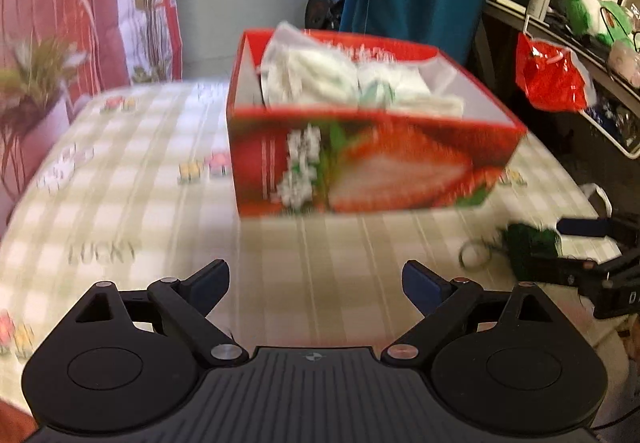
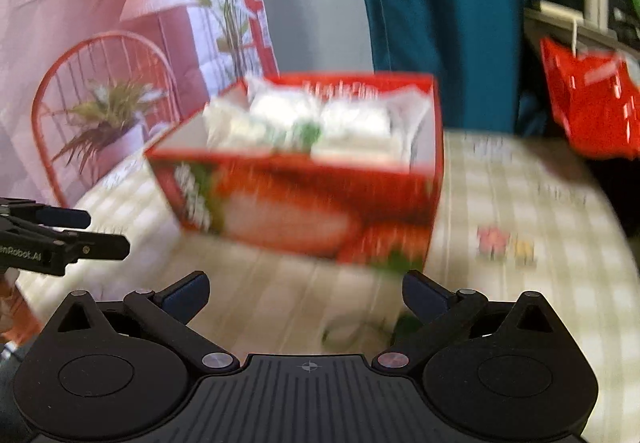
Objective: Organize soft objects
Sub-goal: 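Move the left tool to the pink knitted scarf and grasp it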
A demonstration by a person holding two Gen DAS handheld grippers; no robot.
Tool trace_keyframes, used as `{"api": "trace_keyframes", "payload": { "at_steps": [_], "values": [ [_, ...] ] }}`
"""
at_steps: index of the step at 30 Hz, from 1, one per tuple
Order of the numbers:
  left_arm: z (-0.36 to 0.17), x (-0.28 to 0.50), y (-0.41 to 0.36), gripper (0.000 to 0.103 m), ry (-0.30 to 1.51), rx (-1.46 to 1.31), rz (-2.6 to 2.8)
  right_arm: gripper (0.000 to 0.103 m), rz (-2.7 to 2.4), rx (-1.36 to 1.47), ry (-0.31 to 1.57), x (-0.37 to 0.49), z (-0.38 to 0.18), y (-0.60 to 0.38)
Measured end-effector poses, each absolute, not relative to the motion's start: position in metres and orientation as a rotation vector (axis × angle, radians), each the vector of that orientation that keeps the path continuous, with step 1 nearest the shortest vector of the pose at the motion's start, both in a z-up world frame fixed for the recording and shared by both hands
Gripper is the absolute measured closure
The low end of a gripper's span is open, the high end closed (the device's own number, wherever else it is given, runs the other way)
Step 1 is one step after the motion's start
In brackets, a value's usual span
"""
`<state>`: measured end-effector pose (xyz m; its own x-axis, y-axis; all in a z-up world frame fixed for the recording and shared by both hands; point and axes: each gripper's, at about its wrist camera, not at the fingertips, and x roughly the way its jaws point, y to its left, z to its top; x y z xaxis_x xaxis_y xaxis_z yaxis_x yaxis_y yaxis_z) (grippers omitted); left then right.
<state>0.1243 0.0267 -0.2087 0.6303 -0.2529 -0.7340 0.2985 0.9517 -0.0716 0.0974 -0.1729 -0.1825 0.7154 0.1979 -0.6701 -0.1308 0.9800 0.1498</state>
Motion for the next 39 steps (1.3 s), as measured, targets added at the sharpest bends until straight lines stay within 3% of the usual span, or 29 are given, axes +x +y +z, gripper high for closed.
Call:
{"api": "trace_keyframes", "payload": {
  "at_steps": [11, 22, 28, 30, 39],
  "values": [
    [-0.235, 0.083, 0.033, 0.008, 0.836, 0.035, -0.307, 0.016, 0.148, 0.118, 0.889, 0.039, -0.22, -0.172],
    [-0.256, 0.071, 0.024, 0.012, 0.827, 0.079, -0.322, 0.03, 0.129, 0.098, 0.933, 0.036, -0.239, -0.168],
    [-0.272, 0.078, 0.021, 0.026, 0.881, 0.082, -0.352, 0.046, 0.123, 0.112, 0.958, 0.04, -0.254, -0.17],
    [-0.276, 0.081, 0.021, 0.035, 0.892, 0.079, -0.347, 0.057, 0.125, 0.091, 0.948, 0.041, -0.255, -0.168],
    [-0.282, 0.081, 0.023, 0.066, 0.871, 0.073, -0.334, 0.075, 0.146, 0.09, 0.908, 0.043, -0.258, -0.168]
  ]
}}
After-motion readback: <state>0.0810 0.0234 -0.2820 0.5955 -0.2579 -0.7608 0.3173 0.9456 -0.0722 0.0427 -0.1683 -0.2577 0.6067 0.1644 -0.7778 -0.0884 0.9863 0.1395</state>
